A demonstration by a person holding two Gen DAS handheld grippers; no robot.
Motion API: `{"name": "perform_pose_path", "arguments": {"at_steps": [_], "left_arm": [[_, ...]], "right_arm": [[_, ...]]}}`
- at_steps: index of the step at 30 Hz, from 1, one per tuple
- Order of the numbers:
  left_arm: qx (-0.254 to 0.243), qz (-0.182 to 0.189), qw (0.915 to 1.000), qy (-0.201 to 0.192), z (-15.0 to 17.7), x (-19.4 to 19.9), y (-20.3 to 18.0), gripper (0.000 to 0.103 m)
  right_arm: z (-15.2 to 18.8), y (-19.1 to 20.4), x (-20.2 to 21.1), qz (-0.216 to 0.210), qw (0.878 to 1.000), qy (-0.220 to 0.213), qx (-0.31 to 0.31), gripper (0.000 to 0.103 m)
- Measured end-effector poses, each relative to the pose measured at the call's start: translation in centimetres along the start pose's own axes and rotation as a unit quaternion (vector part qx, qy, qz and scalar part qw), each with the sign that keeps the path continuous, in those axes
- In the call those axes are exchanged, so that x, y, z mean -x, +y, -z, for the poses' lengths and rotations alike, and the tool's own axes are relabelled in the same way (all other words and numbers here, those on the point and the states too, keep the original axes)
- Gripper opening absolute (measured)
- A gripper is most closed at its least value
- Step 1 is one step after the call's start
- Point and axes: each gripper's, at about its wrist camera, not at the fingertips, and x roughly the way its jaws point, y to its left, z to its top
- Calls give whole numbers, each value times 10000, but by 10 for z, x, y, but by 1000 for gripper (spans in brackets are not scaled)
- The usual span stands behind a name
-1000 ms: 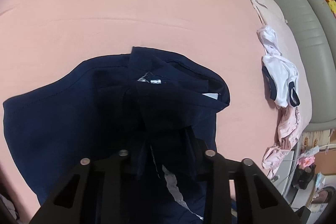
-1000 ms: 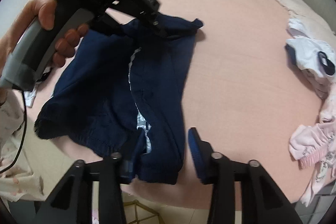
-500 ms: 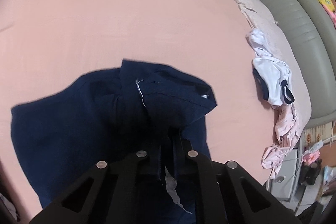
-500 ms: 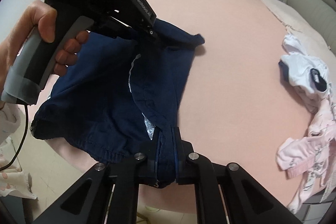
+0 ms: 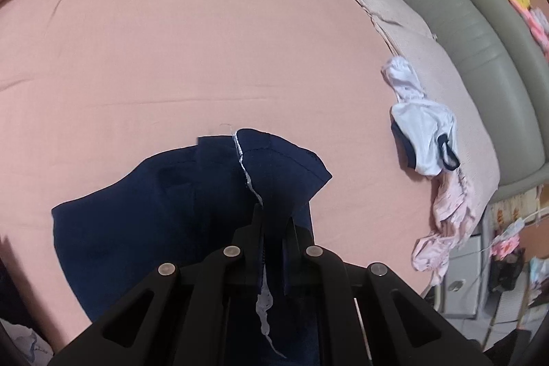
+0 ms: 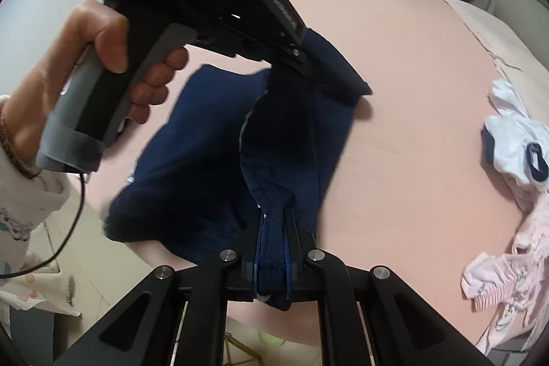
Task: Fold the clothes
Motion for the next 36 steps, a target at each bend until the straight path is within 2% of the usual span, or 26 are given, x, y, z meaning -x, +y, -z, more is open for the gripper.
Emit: {"name": "perform_pose_path", "arguments": {"at_steps": [4,6,10,14,17,21,26,34,36], "left_arm": [[91,-3,9999,-61,-4,12,13,6],[105,-46,9999,-102,-5,18,18,6],[120,-233,9996,-95,-4,27,30,6],[67,-457,9989,-9,3,34,47,6],[187,-551,9983,6,7,35,58,6],[245,-756,9968,35,10,39,72,6],[297,-802,9963,45,13,44,85,6],[338,-972,9946,100,11,41,85,6],[325,-1054,9938,115,9,38,86,6]], "right_arm": [[-7,9,8,-412,9991,2,-83,8],[8,10,22,-566,9984,9,-82,8],[-6,17,13,-841,9964,65,-3,8],[-23,51,10,-1133,9933,203,129,8],[-23,65,12,-1048,9935,230,389,8],[-26,75,13,-1071,9927,352,419,8],[-27,84,14,-1072,9923,394,476,8],[-31,97,25,-1233,9891,464,660,8],[-32,109,17,-1253,9881,489,743,8]]}}
